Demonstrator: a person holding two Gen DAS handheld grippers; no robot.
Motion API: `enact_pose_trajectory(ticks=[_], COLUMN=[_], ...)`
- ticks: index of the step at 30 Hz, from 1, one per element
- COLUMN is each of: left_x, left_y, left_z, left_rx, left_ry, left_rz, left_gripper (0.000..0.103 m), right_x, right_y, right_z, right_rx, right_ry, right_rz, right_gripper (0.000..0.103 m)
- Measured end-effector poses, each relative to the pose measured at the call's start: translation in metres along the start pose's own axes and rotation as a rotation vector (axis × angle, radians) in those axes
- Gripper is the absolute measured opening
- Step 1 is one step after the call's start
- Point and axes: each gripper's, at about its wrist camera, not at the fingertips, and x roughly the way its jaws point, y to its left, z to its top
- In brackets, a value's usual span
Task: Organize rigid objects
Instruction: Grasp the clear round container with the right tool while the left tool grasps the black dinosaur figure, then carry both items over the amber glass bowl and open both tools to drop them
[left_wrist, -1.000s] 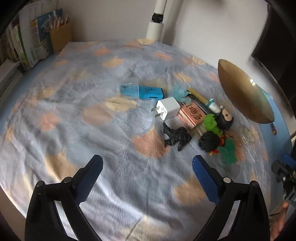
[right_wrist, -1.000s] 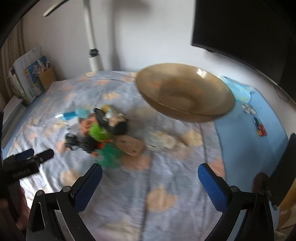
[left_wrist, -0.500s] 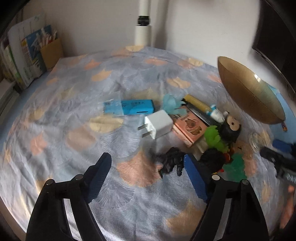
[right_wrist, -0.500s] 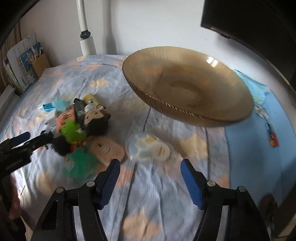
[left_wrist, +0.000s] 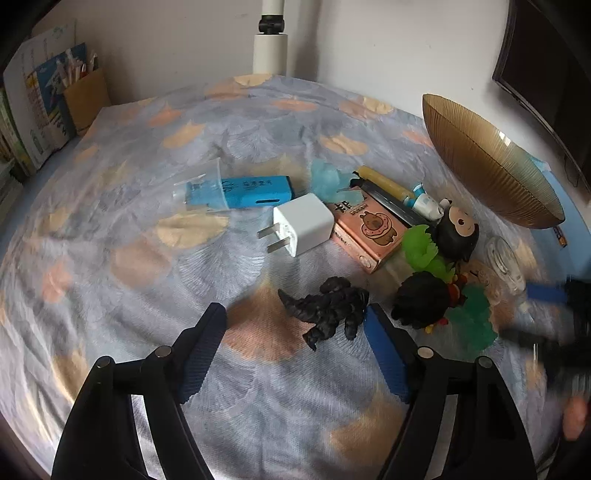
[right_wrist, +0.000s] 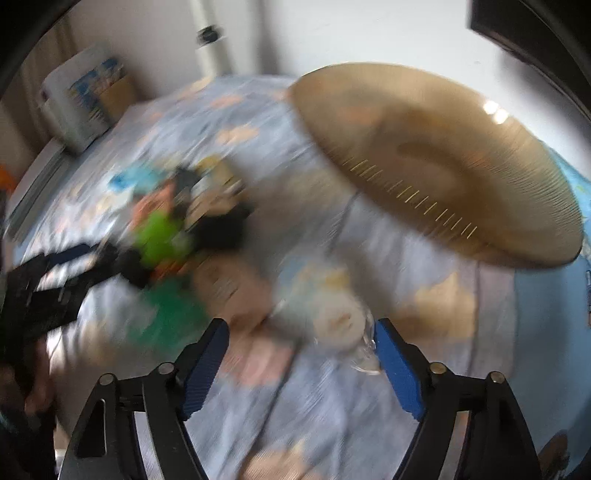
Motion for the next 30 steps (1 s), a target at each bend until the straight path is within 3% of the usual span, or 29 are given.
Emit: enact_pose_trajectory(ticks=[2, 6, 8, 10, 12, 14, 17, 22, 26, 30], left_x=[-0.001, 0.002, 0.003, 0.004, 0.004, 0.002, 0.001, -0.012, -0.025, -0.024], left_y=[0.000, -0.004, -0.006, -0.006, -0.007, -0.008, -0.009, -0.007, -0.008, -0.007], left_z=[0.000, 0.002, 0.003, 0.003, 0.005, 0.005, 0.004, -0.004, -0.015, -0.026], left_rx=[-0.002, 0.016, 0.020, 0.029, 0.031, 0.035, 0.037, 0.024, 0.023, 0.012], left_ry=[-0.001, -0.003, -0.007, -0.014, -0.024, -0.035, -0.040, -0.047, -0.061, -0.044], left_rz=[-0.004, 0.009, 0.011, 0.011, -0.001, -0.027, -0.022, -0.021, -0.014, -0.021], left_gripper=[0.075, 0.075, 0.075, 0.074, 0.064, 0.047, 0.046, 0.046, 0.046, 0.046], right_x=[-0.009, -0.019, -0.015, -0.006, 0.000, 0.001, -0.001, -0.014, -0.036, -0.038], right_y=[0.021, 0.022, 0.009, -0.001, -0.007, -0.009, -0.008, -0.005, 0.000, 0.006], right_z=[-0.015, -0.017, -0.011, -0.004, -0.001, 0.000, 0.000, -0.012, -0.031, -0.051], right_rx=[-0.064, -0.023, 0.038, 0.080, 0.080, 0.091, 0.095, 0.117, 0.144, 0.152], right_ry=[0.001, -0.052, -0.059, -0.039, -0.029, -0.051, -0.068, -0.076, -0.109, -0.087], right_rz=[0.036, -0.097, -0.116, -0.102, -0.119, -0.133, -0.134, -0.139, -0.085, -0.085], right_gripper=[0.074, 0.074, 0.074, 0.065, 0.057, 0.050, 0.037, 0.036, 0.036, 0.036])
